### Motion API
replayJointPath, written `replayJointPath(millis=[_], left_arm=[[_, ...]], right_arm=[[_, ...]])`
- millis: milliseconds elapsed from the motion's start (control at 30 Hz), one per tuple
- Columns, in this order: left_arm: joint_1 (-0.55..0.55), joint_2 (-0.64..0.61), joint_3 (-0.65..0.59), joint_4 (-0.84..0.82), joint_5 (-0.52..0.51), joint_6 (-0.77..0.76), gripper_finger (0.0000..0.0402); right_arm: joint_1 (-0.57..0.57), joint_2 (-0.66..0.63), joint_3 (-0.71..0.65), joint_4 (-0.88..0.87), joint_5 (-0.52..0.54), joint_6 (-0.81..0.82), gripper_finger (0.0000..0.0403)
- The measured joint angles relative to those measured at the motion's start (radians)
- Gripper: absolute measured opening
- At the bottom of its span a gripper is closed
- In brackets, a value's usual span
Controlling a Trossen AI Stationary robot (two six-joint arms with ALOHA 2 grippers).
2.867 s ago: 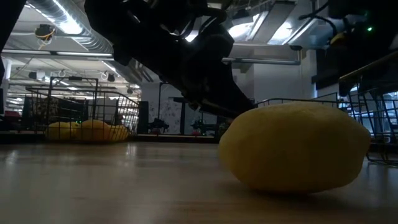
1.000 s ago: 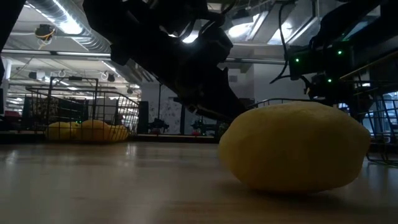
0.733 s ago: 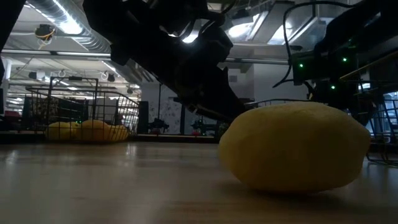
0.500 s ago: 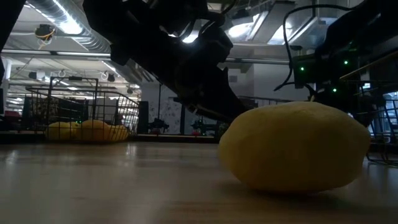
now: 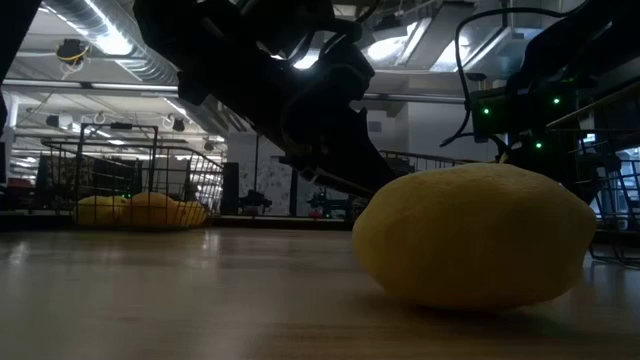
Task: Sort produce into baskets
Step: Put the yellow lemon into the top left wire basket
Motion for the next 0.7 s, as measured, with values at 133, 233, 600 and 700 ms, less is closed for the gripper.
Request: replayJointPath(millis=[133, 233, 600, 700], left_arm=[[0.0, 0.0, 0.0, 0.0, 0.0, 0.0, 0.0208], [0.0, 0.0, 0.0, 0.0, 0.0, 0.0, 0.0208], [0.0, 0.0, 0.0, 0.0, 0.0, -0.001, 0.0208], [0.0, 0.0, 0.0, 0.0, 0.0, -0.001, 0.0207]], right_arm=[[0.0, 0.0, 0.0, -0.002, -0.007, -0.015, 0.0285], [0.0, 0.0, 0.0, -0.007, -0.008, -0.016, 0.0274], [0.0, -0.002, 0.001, -0.01, -0.017, -0.016, 0.0256], [0.0, -0.002, 0.002, -0.01, -0.02, -0.016, 0.0256]])
